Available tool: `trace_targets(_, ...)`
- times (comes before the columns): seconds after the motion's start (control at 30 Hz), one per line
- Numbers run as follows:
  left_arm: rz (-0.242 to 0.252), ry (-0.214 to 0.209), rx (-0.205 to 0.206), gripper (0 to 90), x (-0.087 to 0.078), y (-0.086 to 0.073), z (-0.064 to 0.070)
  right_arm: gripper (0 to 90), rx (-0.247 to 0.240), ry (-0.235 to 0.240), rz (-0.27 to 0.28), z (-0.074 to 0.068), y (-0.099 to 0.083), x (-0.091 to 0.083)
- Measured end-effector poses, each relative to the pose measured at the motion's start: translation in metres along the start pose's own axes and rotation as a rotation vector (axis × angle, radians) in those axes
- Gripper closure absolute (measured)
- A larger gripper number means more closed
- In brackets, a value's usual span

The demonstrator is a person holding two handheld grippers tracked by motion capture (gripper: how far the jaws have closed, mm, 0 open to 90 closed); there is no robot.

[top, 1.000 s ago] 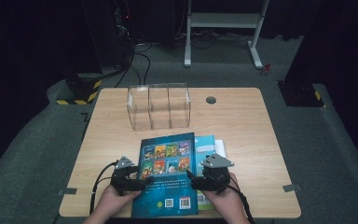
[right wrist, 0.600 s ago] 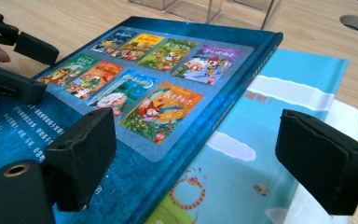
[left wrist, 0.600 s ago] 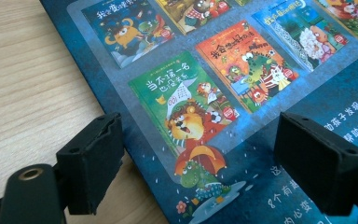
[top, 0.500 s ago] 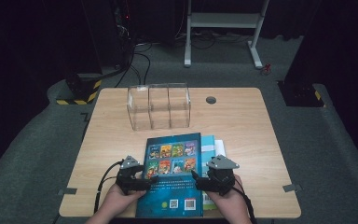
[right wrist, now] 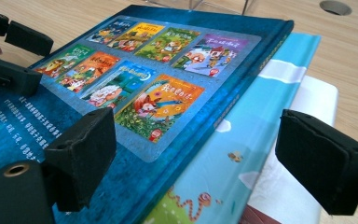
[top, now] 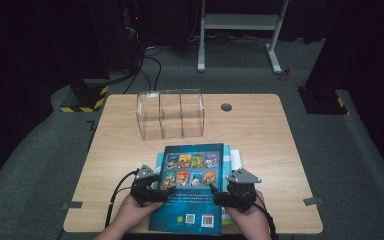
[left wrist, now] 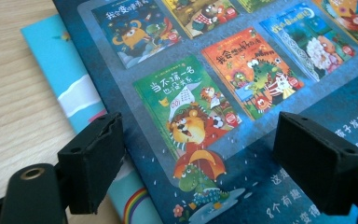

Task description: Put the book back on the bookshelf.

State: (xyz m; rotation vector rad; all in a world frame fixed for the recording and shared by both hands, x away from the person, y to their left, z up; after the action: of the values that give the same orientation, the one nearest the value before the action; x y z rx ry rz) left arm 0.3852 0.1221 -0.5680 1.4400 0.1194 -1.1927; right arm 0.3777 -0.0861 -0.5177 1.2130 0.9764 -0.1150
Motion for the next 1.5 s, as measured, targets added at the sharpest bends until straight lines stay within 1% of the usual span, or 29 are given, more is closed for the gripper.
trace_targets(0.03, 0.001, 0.002, 0.009, 16.9, 0.001, 0.002, 0.001, 12.2, -0.004, 0.000, 0.001, 0.001, -0.001, 0.000)
trace_targets(0.07, -0.002, -0.004, 0.014, 16.9, 0.002, 0.003, 0.003, 12.2, 0.005, -0.003, -0.003, 0.002, -0.002, -0.001)
trace_targets(0.2, 0.010, -0.013, 0.019, 16.9, 0.006, 0.007, 0.008, 12.2, 0.014, -0.012, -0.007, 0.006, -0.005, -0.001)
trace_targets(0.23, 0.007, -0.014, 0.026, 16.9, 0.006, 0.008, 0.009, 12.2, 0.014, -0.016, -0.009, 0.007, -0.006, 0.000)
trace_targets(0.27, 0.012, -0.015, 0.022, 16.9, 0.007, 0.009, 0.010, 12.2, 0.020, -0.017, -0.010, 0.008, -0.006, 0.000)
trace_targets(0.3, 0.013, -0.016, 0.027, 16.9, 0.008, 0.010, 0.011, 12.2, 0.017, -0.019, -0.008, 0.009, -0.006, -0.001)
trace_targets(0.33, 0.017, -0.016, 0.035, 16.9, 0.008, 0.010, 0.011, 12.2, 0.025, -0.020, -0.011, 0.010, -0.007, -0.001)
trace_targets(0.37, 0.023, -0.020, 0.027, 16.9, 0.009, 0.011, 0.013, 12.2, 0.025, -0.021, -0.009, 0.011, -0.007, -0.001)
trace_targets(0.47, 0.034, -0.017, 0.020, 16.9, 0.010, 0.012, 0.015, 12.2, 0.031, -0.021, -0.008, 0.014, -0.007, -0.001)
trace_targets(0.5, 0.038, -0.015, 0.026, 16.9, 0.010, 0.013, 0.015, 12.2, 0.029, -0.022, -0.006, 0.016, -0.007, -0.001)
trace_targets(0.57, 0.042, -0.015, 0.020, 17.0, 0.011, 0.013, 0.016, 12.2, 0.044, -0.020, -0.005, 0.018, -0.008, -0.002)
trace_targets(0.6, 0.047, -0.017, 0.008, 17.1, 0.011, 0.013, 0.016, 12.2, 0.045, -0.017, -0.005, 0.018, -0.009, -0.001)
trace_targets(0.67, 0.058, -0.030, -0.007, 17.1, 0.011, 0.011, 0.015, 12.1, 0.048, -0.011, -0.015, 0.017, -0.011, 0.000)
trace_targets(0.77, 0.052, -0.049, -0.018, 17.7, 0.010, 0.010, 0.015, 12.0, 0.063, 0.016, -0.021, 0.014, -0.013, 0.002)
trace_targets(0.87, 0.043, -0.066, -0.022, 18.4, 0.009, 0.008, 0.014, 11.4, 0.071, 0.029, -0.028, 0.010, -0.013, 0.002)
trace_targets(0.93, 0.026, -0.066, -0.018, 19.6, 0.007, 0.006, 0.015, 10.9, 0.073, 0.037, -0.033, 0.008, -0.015, 0.003)
trace_targets(1.1, -0.024, -0.087, 0.001, 21.0, 0.001, -0.002, 0.018, 10.9, 0.082, 0.050, -0.039, 0.006, -0.017, 0.002)
trace_targets(1.2, -0.019, -0.084, 0.002, 21.0, 0.001, -0.002, 0.019, 11.0, 0.085, 0.063, -0.046, 0.005, -0.019, 0.001)
trace_targets(1.23, -0.020, -0.084, 0.001, 21.0, 0.001, -0.002, 0.019, 11.0, 0.098, 0.069, -0.052, 0.003, -0.020, 0.001)
trace_targets(1.3, -0.019, -0.084, 0.001, 21.0, 0.001, -0.002, 0.019, 11.3, 0.101, 0.088, -0.068, 0.001, -0.021, 0.002)
trace_targets(1.4, -0.016, -0.085, 0.000, 20.9, 0.001, -0.002, 0.019, 11.4, 0.103, 0.099, -0.074, -0.001, -0.021, 0.002)
trace_targets(1.43, -0.016, -0.085, 0.005, 20.9, 0.001, -0.002, 0.020, 11.4, 0.109, 0.099, -0.079, -0.001, -0.021, 0.003)
trace_targets(1.47, -0.009, -0.090, 0.001, 20.9, 0.002, -0.001, 0.022, 11.7, 0.114, 0.098, -0.083, -0.001, -0.021, 0.003)
trace_targets(1.5, -0.004, -0.093, 0.010, 20.9, 0.003, 0.000, 0.024, 12.6, 0.115, 0.096, -0.088, -0.001, -0.021, 0.002)
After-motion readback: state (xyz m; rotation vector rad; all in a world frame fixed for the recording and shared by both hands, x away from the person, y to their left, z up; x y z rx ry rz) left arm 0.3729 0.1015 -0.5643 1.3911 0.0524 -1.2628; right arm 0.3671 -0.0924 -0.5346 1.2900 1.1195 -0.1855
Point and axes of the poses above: each handheld gripper's, and its own axes: x roughly forward along the jaws, y roughly out of its top, z roughly to its right, the point moved 10 cm from there along x, roughly forward along the jaws, and after that the axes turned 5 degrees about -z, right-handed, at the moved point
